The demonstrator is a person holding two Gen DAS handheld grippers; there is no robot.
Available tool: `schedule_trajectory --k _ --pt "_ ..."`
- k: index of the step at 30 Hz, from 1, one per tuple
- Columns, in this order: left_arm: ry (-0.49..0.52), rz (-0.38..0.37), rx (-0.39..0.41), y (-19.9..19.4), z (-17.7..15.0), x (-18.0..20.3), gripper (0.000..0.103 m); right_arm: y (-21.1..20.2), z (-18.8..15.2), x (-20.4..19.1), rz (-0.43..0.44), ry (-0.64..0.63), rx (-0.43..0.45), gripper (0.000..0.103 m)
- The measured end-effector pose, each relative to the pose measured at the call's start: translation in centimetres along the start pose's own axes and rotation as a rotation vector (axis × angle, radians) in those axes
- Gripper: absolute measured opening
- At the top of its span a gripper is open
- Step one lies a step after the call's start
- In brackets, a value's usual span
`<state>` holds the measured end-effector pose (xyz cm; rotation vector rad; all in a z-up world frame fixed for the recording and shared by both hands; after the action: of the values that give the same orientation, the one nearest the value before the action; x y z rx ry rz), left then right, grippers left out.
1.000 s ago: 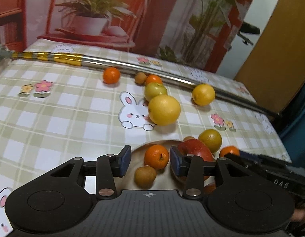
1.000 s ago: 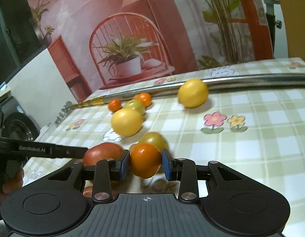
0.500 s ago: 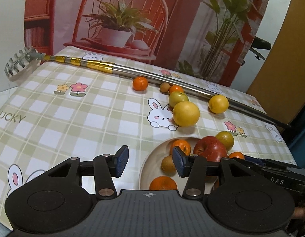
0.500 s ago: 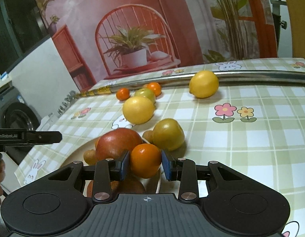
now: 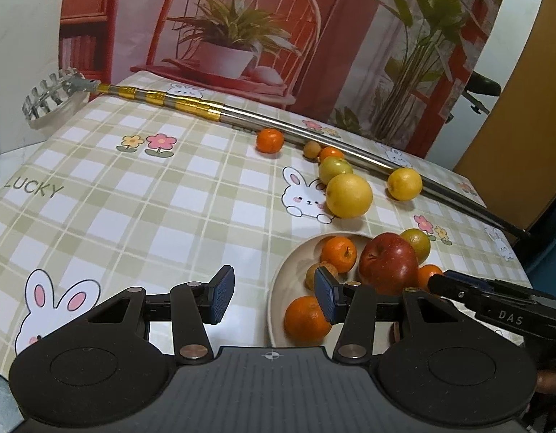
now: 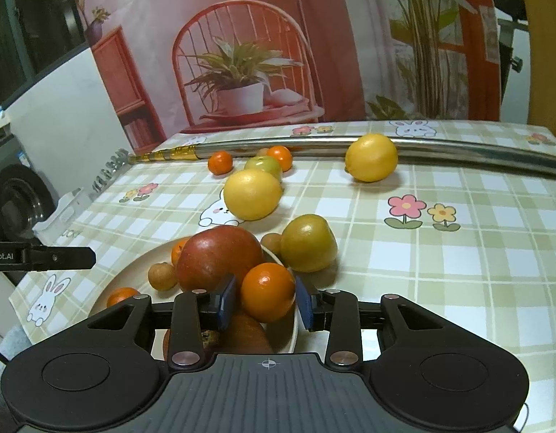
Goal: Organize fruits
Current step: 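Lower the small tangerine onto the plate and open the right gripper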
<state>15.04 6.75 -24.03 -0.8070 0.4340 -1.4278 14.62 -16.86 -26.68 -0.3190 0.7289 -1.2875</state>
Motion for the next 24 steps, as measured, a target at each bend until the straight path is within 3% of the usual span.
schedule_trajectory --k 15,24 --pt "-0.002 0.025 0.013 -1.5 -0.8 -0.3 0.054 -2.3 -0.5 -0.2 -0.037 -0.019 0.038 0.034" --pt "-0.004 0.061 0.057 -2.5 1.7 -1.8 0.054 -4.4 1.2 1.2 -0.064 0.006 0.111 0.034"
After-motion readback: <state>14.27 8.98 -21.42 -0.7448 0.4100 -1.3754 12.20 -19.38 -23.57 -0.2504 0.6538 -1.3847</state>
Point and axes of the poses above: each gripper's, at about its wrist camera, not at the fingertips, and y roughly the way its jaws point, x to its right, z to its top, the point moved 3 cm from there along y, roughly the way its jaws point, and after that the axes turned 5 degrees about z, right-handed, at the moved point
